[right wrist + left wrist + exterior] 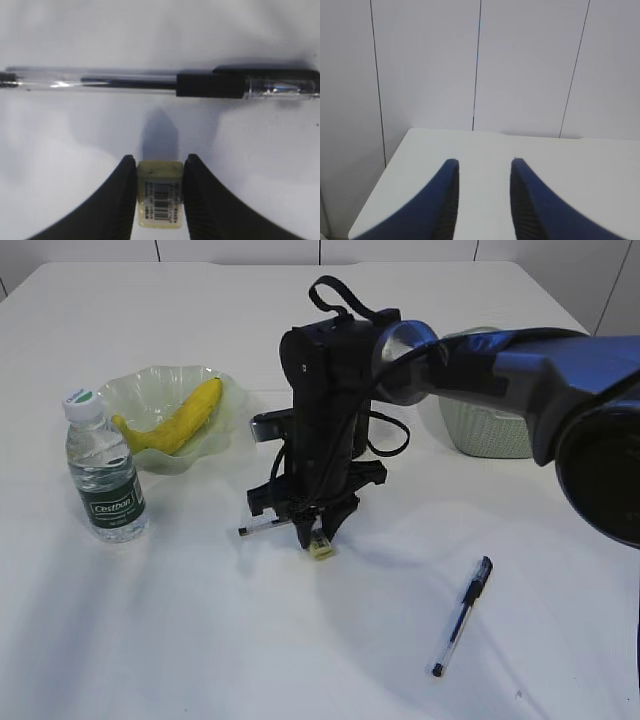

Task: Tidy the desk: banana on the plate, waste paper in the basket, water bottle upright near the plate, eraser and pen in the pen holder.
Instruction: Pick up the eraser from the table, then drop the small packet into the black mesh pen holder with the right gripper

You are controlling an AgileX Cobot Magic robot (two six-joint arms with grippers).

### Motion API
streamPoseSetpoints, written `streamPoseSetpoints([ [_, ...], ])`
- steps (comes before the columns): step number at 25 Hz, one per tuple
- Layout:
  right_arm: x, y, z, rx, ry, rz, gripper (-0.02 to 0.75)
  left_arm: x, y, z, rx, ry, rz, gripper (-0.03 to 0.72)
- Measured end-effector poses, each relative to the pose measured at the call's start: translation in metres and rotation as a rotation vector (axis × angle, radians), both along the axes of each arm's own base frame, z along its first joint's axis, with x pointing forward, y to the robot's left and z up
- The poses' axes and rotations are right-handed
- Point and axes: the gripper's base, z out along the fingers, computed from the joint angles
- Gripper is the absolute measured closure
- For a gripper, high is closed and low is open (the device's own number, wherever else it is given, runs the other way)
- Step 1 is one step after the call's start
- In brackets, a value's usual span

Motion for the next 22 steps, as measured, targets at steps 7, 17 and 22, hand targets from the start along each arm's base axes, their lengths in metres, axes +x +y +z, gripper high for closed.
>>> streamPoseSetpoints([
  [7,0.007,0.004,0.016,0.032,-0.053,0.000,0.504,0.000,0.000,0.000,0.000,0.000,0.000,0.449],
  [17,0.020,0.011,0.052,0.087,-0.172,0.004,0.505,0.000,0.000,0.000,0.000,0.000,0.000,0.449],
  [22,0.026,0.014,0.077,0.124,-0.251,0.005,0.504,0.000,0.000,0.000,0.000,0.000,0.000,0.449],
])
